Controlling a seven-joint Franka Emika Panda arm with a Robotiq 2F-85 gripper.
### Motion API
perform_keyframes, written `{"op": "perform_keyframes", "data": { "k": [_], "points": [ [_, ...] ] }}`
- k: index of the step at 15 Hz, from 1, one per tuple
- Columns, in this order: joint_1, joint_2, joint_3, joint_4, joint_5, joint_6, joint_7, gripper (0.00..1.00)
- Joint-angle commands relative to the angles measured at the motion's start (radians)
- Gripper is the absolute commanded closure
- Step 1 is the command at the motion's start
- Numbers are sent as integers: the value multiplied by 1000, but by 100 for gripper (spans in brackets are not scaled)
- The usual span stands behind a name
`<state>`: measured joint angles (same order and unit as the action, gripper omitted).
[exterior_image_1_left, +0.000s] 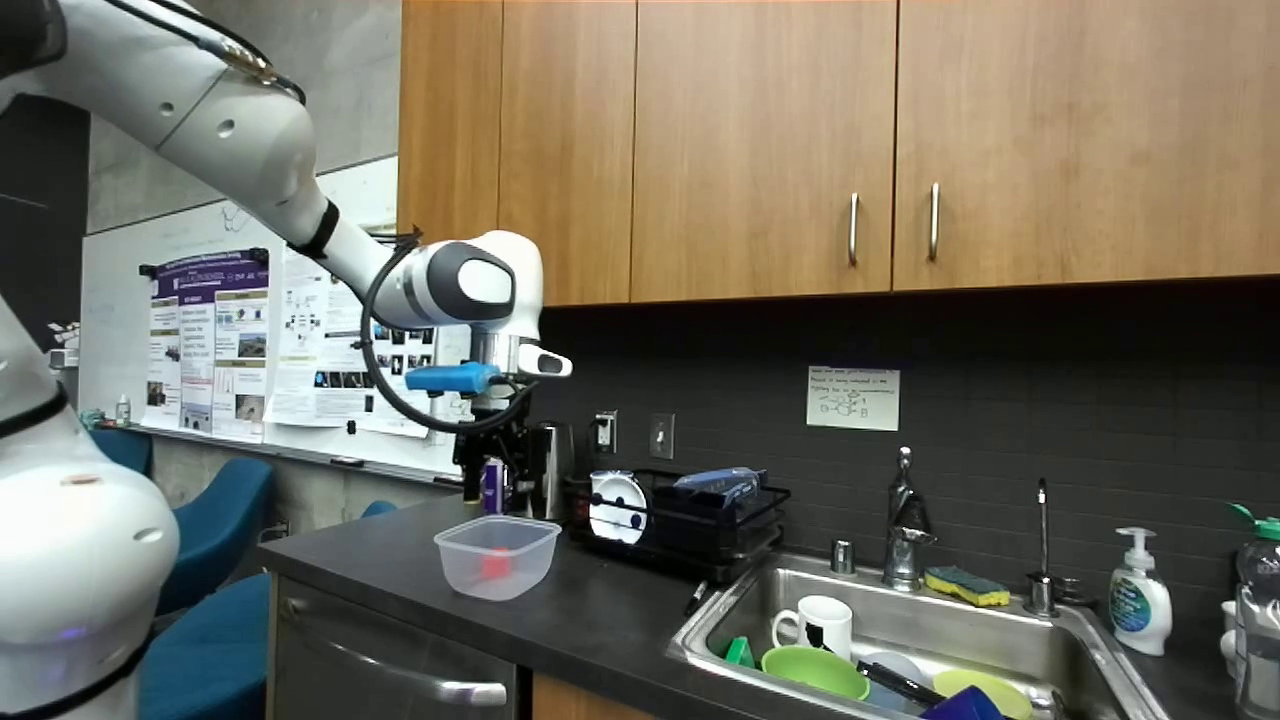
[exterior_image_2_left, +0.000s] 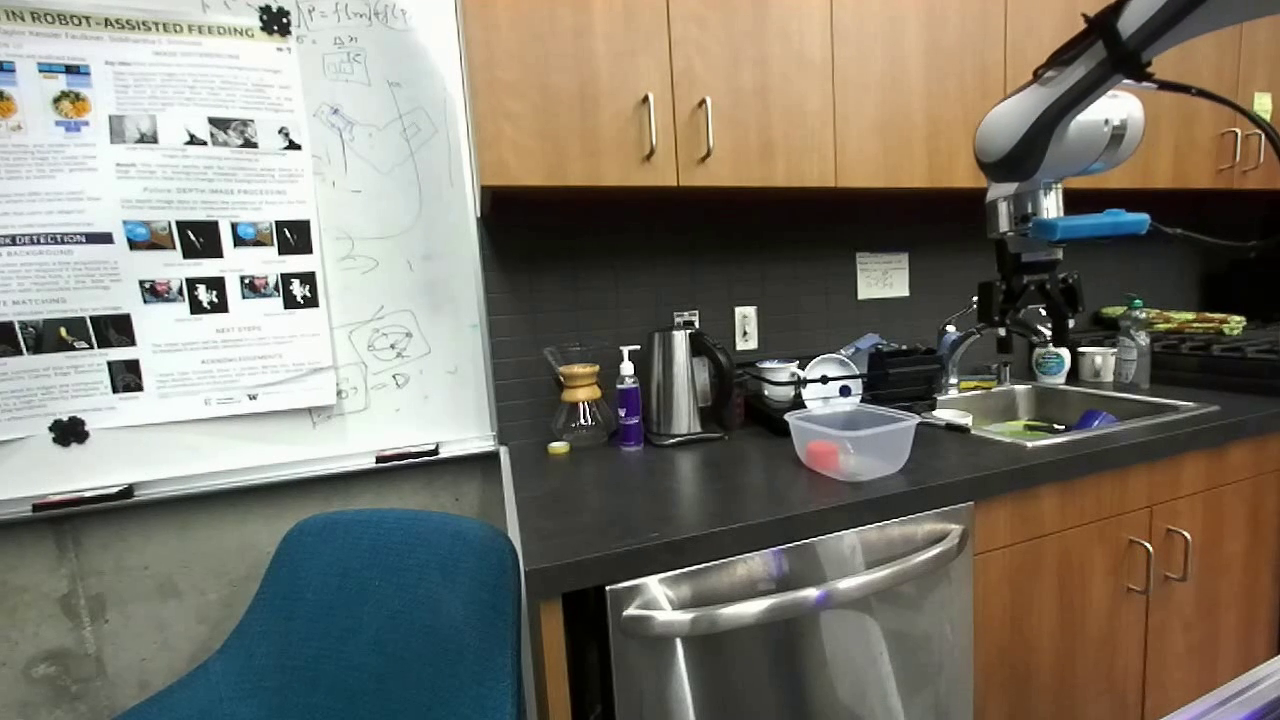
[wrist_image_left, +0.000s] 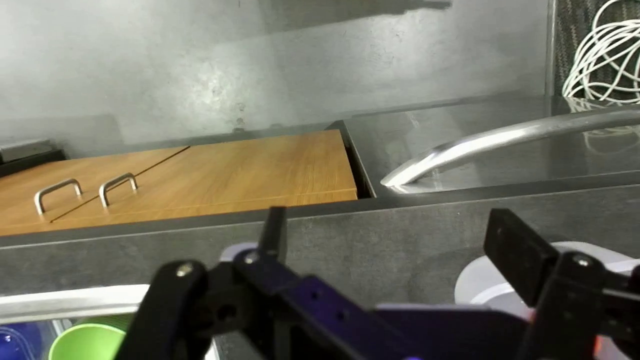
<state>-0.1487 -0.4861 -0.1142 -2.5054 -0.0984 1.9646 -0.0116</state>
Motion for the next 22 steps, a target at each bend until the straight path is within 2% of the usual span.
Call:
{"op": "perform_keyframes", "data": {
  "k": [1, 22],
  "points": [
    [22, 69, 21, 91, -8, -33, 0, 0],
    [149, 382, 135, 490, 5, -177, 32, 0]
  ]
}}
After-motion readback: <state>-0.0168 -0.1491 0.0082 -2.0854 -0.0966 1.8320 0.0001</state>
